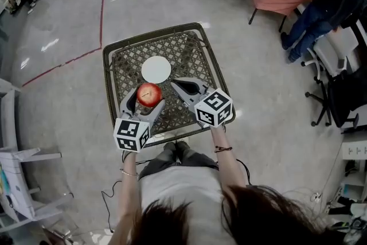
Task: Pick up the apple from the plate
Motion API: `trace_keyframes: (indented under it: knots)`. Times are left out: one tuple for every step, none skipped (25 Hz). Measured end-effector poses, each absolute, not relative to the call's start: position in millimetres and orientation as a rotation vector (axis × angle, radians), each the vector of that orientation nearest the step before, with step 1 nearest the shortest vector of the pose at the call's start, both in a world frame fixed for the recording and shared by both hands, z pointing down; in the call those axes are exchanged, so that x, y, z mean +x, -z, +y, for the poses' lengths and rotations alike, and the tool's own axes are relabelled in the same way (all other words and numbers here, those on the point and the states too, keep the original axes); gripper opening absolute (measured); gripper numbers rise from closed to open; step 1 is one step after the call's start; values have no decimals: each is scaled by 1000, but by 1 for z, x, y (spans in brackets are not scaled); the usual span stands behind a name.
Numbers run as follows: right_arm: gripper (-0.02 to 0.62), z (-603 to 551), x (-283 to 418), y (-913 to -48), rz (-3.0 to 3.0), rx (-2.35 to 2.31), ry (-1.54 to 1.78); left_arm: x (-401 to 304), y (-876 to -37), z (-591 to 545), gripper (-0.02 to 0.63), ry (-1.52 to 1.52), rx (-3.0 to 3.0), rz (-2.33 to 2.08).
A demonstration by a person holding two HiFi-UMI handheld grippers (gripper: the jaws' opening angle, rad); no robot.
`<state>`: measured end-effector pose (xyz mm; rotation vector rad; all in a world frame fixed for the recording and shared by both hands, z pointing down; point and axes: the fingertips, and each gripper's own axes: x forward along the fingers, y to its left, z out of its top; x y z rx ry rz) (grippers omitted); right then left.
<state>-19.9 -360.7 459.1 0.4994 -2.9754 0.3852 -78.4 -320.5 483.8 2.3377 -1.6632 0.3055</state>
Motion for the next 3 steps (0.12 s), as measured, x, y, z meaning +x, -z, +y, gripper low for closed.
trace_keyframes:
  knots:
    - [9,-361,-20,-460,-2975,499,-385,-78,-484,-321,405,-305,2338,-1663]
    - [9,-361,-20,-460,-2974,498,-384,-78,-484,-321,405,-305,2338,-1663]
    - [9,-361,-19,-460,-2974,498,-384,-77,-485,-321,405,-305,2338,-1662]
